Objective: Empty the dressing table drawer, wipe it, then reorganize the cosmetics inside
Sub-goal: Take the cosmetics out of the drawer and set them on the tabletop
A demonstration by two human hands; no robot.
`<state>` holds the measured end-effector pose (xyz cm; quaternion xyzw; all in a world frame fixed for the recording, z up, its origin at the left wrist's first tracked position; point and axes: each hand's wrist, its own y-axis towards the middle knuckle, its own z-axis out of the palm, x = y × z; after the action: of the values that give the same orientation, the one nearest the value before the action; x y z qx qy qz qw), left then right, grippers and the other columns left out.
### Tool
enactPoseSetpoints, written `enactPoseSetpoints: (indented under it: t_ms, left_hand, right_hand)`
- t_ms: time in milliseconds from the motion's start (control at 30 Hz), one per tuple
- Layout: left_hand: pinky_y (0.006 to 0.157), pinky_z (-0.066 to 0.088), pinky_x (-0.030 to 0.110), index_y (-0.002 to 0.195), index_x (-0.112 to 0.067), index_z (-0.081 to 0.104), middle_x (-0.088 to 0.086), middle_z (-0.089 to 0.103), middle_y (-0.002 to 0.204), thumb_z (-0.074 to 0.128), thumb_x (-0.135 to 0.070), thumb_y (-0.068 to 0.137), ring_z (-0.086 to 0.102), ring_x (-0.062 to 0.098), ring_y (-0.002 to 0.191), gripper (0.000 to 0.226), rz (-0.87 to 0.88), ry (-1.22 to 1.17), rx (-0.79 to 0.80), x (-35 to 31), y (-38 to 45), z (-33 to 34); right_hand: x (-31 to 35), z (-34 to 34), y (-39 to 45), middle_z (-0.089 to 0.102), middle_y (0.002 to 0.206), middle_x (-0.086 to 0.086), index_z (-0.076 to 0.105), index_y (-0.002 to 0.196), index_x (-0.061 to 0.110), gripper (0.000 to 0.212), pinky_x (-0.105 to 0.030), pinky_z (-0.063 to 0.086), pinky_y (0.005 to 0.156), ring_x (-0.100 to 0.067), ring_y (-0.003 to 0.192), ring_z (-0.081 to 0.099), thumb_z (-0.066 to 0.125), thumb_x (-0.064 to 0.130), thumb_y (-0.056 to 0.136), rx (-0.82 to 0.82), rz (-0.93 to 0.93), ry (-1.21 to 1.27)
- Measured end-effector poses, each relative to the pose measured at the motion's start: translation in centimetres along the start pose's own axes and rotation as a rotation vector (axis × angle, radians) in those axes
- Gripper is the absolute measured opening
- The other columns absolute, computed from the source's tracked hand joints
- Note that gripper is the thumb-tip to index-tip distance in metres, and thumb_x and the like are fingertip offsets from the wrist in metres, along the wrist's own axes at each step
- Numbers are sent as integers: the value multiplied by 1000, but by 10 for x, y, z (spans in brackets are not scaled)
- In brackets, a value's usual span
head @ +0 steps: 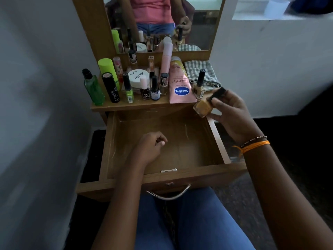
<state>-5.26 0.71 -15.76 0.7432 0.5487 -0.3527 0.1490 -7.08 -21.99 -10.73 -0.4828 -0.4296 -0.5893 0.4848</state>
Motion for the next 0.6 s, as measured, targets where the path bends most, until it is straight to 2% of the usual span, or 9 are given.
enactPoseSetpoints:
  t_ms: [167, 233, 300, 400, 600]
  left_hand:
    - [59, 34, 14, 107, -16, 64, 1, 61, 108, 52, -14, 94, 50, 6, 87, 17, 7, 0, 10, 1, 1, 0]
    - [59, 34, 13, 106, -16, 64, 1, 61, 107, 52, -14, 94, 50, 4, 85, 17, 13, -5, 13, 1, 2, 0]
    - [60, 36, 13, 106, -15, 64, 1, 62, 107, 52, -14, 94, 50, 3, 83, 17, 19, -4, 15, 2, 2, 0]
    - [60, 36, 13, 106, -17, 64, 0, 61, 107, 52, -15, 94, 51, 3, 83, 17, 12, 8, 17, 3, 5, 1]
    - [59, 37, 15, 105, -20, 63, -3, 59, 105, 51, -17, 94, 52, 6, 85, 16, -6, 9, 23, 4, 6, 1]
  right_hand:
    - [9, 9, 28, 56, 98, 4, 53, 97, 24, 25, -38, 55, 77, -20, 97, 59, 45, 1, 92, -308, -170, -221]
    - [10, 12, 41, 59, 102, 2, 55, 107, 16, 23, -35, 53, 80, -19, 99, 58, 46, 1, 91, -380, -238, -385]
    - [9, 13, 51, 61, 112, -6, 53, 115, 7, 27, -30, 50, 83, -15, 101, 56, 46, 0, 91, -418, -277, -525]
    - [5, 11, 63, 62, 116, -10, 53, 116, 8, 29, -29, 49, 85, -18, 103, 57, 46, -1, 89, -424, -289, -614]
    - [-3, 4, 68, 62, 109, -8, 54, 119, 11, 33, 0, 43, 63, -14, 95, 57, 46, -2, 90, -412, -258, -643]
